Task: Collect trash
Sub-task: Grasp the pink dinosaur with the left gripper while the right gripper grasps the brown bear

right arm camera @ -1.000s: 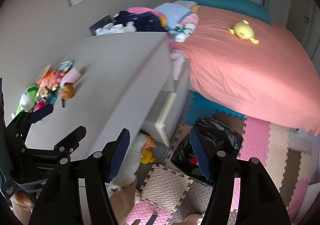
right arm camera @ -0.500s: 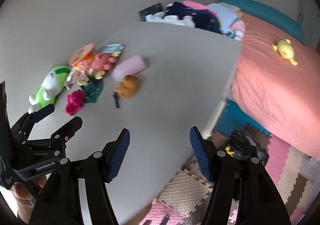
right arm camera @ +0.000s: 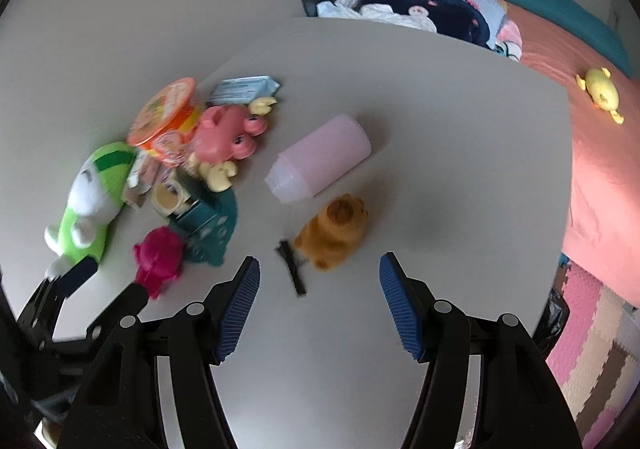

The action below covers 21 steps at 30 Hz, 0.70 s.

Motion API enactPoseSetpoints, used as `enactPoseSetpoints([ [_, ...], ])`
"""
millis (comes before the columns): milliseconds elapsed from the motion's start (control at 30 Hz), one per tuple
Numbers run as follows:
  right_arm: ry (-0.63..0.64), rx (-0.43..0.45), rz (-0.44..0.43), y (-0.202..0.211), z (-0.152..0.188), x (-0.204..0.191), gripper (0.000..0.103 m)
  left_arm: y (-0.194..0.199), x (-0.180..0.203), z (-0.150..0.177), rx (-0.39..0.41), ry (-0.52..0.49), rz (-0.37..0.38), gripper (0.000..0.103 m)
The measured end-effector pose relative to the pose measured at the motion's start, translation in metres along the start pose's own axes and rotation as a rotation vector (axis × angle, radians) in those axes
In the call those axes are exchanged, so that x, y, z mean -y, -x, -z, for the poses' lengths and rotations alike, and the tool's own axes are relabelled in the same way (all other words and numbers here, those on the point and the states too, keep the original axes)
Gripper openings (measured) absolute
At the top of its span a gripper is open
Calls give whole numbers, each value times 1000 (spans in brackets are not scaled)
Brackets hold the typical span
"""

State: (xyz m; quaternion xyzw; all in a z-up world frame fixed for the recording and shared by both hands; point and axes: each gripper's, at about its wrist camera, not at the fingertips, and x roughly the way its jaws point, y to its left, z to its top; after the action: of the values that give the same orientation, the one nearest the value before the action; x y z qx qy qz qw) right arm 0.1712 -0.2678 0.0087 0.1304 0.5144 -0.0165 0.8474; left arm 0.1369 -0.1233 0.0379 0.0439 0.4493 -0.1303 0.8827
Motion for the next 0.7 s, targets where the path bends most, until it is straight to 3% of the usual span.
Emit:
enactPoseSetpoints([
  [67,-6,-14,9,-9,-4,-1,57,-4,1,-2,-6,-12,-3,97],
  [100,-4,-26,8,-12,-5,-1,39,-6,3,-4,-8,-18,-12,97],
  [333,8,11,-12,5,3,-1,39,-21,8,-12,-34,-43,-45,97],
  [367,11,20,-19,10,4,-1,39,-24,8,-12,-39,-45,-56,94],
  [400,15,26,-21,14,4,-1,39,-27,7,-13,-48,-45,-64,82],
  [500,31,37,-35,26,8,-1,39,-36,1,-14,-97,-21,-47,60],
  [633,43,52,-57,36,13,-1,39,-46,-5,-11,-111,11,-38,43],
  [700,45,53,-72,41,19,0,39,-43,-6,-8,-97,15,-28,40],
])
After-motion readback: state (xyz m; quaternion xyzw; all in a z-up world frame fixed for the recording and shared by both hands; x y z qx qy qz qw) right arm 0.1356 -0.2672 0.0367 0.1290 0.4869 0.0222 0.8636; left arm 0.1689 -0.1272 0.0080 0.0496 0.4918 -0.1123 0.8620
